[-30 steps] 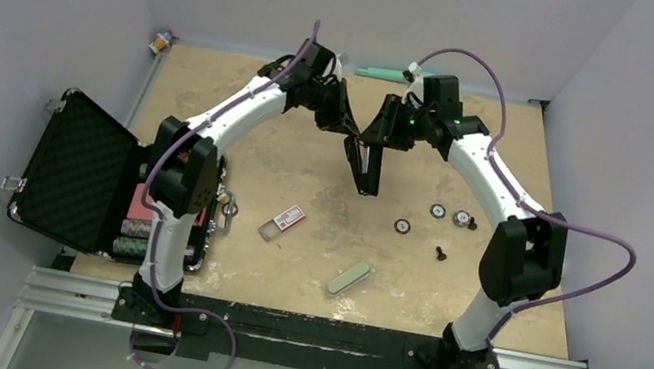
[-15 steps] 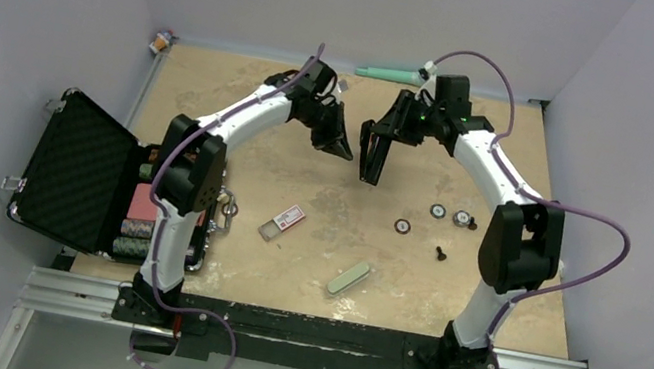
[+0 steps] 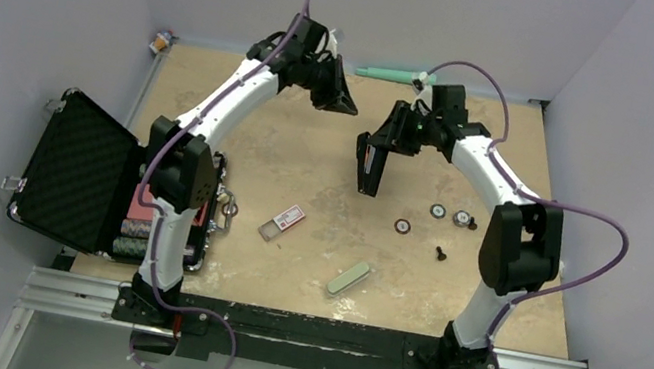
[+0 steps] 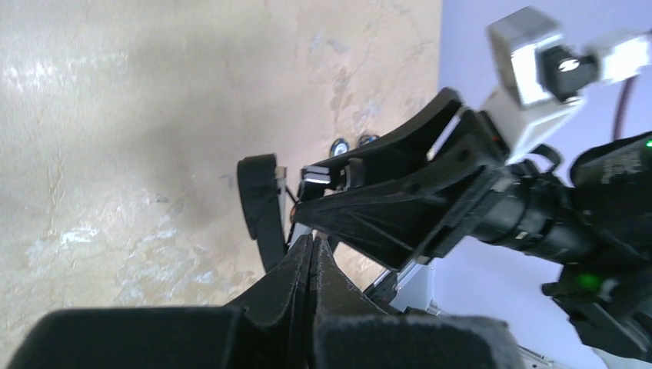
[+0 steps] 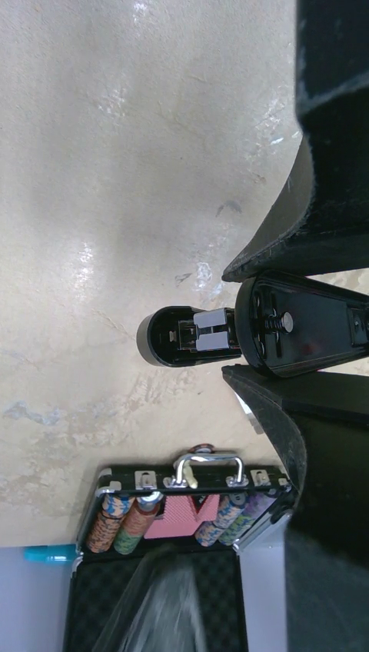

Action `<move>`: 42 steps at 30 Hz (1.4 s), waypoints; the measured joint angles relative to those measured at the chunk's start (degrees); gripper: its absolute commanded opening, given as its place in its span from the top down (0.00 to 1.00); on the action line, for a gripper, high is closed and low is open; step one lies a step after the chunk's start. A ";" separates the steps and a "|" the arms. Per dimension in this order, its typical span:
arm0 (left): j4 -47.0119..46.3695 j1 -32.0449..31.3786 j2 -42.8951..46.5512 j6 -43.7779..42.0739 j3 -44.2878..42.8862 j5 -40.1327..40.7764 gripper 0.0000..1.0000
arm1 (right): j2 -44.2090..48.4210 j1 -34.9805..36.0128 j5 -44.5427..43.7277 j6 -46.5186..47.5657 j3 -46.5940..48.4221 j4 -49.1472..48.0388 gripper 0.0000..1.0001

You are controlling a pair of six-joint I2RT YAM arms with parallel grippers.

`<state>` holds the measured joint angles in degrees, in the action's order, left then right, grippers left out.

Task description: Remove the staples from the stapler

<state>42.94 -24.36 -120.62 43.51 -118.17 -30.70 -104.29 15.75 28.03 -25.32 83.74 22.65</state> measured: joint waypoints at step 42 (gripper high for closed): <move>-3.69 -3.39 -5.62 2.12 -1.33 0.09 1.00 | 0.44 0.85 1.70 -1.07 2.38 1.75 1.00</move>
<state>39.24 -27.75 -126.23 45.63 -119.50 -30.61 -103.85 16.60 29.74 -26.39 86.13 24.40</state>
